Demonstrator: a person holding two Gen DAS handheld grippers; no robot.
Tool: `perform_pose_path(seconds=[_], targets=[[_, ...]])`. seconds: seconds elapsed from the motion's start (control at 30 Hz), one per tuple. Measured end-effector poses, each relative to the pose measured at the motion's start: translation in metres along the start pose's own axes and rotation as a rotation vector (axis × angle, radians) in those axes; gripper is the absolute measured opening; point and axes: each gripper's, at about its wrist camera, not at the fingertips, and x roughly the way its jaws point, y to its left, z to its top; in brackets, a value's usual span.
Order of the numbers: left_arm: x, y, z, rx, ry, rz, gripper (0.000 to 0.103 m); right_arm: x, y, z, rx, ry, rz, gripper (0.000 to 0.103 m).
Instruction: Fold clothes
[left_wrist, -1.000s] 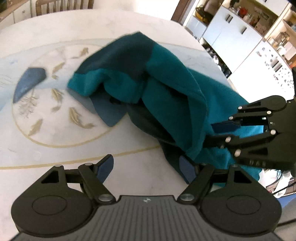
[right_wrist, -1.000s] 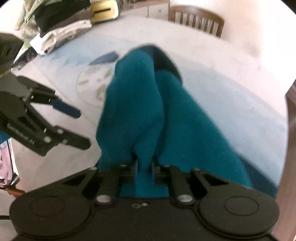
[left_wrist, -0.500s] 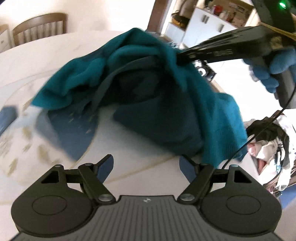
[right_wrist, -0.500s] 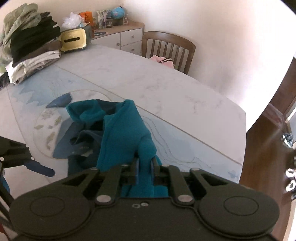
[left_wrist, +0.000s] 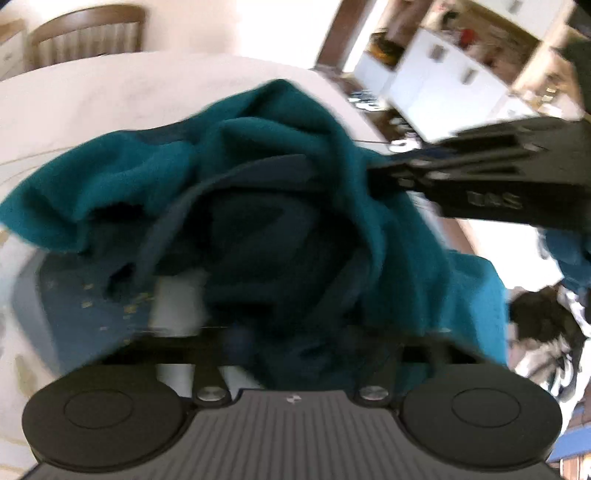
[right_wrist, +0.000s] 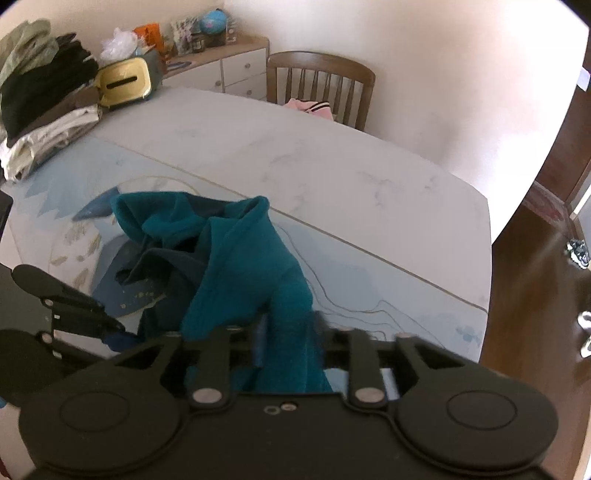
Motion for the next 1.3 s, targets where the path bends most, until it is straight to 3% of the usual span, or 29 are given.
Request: perform_pose_path(seconds=[0.03,0.2,0.43,0.53,0.77,1.07,1.13,1.3], targets=[[-0.003,0.006,0.0,-0.026,-0.003,-0.004,0.011,-0.003,-0.001,0.0,0.014,-0.005,0.013,0.103],[-0.027,0.03,-0.011,-0.104,-0.038,0.015,0.009,-0.024,0.008,-0.002,0.062,-0.035,0.116,0.103],[-0.075,0.068,-0.036,-0.15,-0.122,0.108,0.008,-0.003,0.061,-0.007,0.043,0.012,0.061,0.103],[-0.103,0.109,-0.048,-0.192,-0.144,0.186,0.008,0.006,0.081,-0.007,0.072,0.035,0.044,0.103],[-0.167,0.202,-0.081,-0.236,-0.144,0.283,0.008,0.014,0.151,0.015,0.082,0.044,0.136,0.103],[-0.205,0.271,-0.097,-0.255,-0.135,0.276,0.008,0.07,0.286,0.047,0.028,0.147,0.306,0.103],[-0.207,0.282,-0.098,-0.252,-0.133,0.263,0.008,0.079,0.305,0.047,0.018,0.172,0.277,0.103],[-0.215,0.305,-0.102,-0.259,-0.14,0.249,0.008,0.067,0.293,0.052,0.059,0.14,0.202,0.103]])
